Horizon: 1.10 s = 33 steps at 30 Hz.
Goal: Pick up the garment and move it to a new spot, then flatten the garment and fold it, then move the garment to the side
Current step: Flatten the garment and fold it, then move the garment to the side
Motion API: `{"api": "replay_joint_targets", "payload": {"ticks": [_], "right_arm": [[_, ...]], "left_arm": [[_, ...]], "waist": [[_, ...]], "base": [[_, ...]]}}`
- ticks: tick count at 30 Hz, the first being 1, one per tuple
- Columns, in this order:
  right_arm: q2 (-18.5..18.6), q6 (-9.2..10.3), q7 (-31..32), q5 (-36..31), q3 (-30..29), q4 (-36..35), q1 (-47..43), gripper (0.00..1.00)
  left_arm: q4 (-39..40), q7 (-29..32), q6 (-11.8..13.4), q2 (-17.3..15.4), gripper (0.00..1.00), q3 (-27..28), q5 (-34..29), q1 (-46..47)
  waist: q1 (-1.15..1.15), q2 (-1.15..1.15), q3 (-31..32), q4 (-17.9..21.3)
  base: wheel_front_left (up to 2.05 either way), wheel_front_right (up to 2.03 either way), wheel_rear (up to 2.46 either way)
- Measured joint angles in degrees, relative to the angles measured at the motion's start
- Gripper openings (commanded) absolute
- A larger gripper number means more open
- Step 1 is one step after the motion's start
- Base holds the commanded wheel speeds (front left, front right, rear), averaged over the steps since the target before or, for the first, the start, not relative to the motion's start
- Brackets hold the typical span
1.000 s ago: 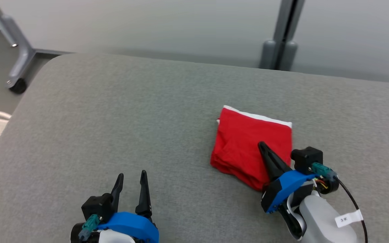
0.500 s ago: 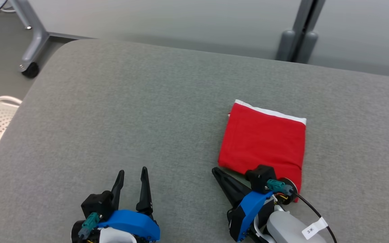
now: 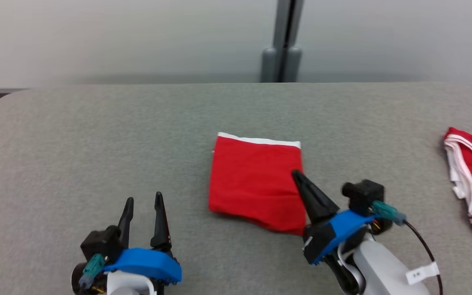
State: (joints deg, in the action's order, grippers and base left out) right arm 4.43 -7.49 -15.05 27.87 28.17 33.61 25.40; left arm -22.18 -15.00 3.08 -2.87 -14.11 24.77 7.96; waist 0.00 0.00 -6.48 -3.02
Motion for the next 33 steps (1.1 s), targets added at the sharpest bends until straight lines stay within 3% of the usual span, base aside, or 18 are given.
{"api": "replay_joint_targets", "payload": {"ticks": [1,2,3,4,12,16,26,33], "right_arm": [[0.1,0.01,0.0,-0.7,-1.6,0.1,-0.7,0.09],[0.1,0.01,0.0,-1.1,-3.0,0.4,-1.4,0.62],[0.1,0.01,0.0,-1.8,-4.2,0.5,-2.1,0.97],[0.2,0.00,0.0,-3.0,-5.5,0.6,-2.5,1.00],[-0.7,0.00,0.0,-9.3,-18.0,3.4,-6.2,1.00],[-1.2,0.00,0.0,-11.8,-21.2,4.2,-7.8,1.00],[-1.5,0.00,0.0,-11.5,-21.1,4.3,-8.2,1.00],[-1.5,0.00,0.0,-11.1,-17.7,7.6,-3.3,1.00]], "left_arm": [[0.1,0.0,0.1,0.0,1.00,0.3,0.0,-0.3],[0.2,0.0,0.2,0.0,1.00,0.5,0.3,-0.7],[0.2,0.0,0.2,0.0,1.00,0.7,0.3,-1.0],[0.1,0.0,0.2,0.0,1.00,1.0,0.3,-1.1],[-0.4,0.0,0.7,0.1,1.00,3.3,-3.2,-3.1],[-1.0,0.0,1.4,0.0,1.00,4.0,-4.1,-3.5],[-1.8,0.0,1.1,0.0,1.00,3.5,-3.6,-4.1],[-1.8,0.0,0.6,0.0,1.00,-0.6,-1.4,-1.4]], "waist": [[0.00,0.00,0.3,1.0],[0.00,0.00,0.7,1.8],[0.00,0.00,1.0,2.7],[0.00,0.00,1.4,3.5],[0.00,0.00,3.5,7.6],[0.00,0.00,4.0,8.1],[0.00,0.00,3.8,7.2],[0.01,0.00,1.7,2.7]], "base": [[0.00,0.00,0.00],[0.00,0.00,0.00],[0.00,0.00,0.00],[0.00,0.00,0.00],[0.00,0.00,0.00],[0.00,0.00,0.00],[0.00,0.00,0.00],[0.00,0.00,0.00]]}}
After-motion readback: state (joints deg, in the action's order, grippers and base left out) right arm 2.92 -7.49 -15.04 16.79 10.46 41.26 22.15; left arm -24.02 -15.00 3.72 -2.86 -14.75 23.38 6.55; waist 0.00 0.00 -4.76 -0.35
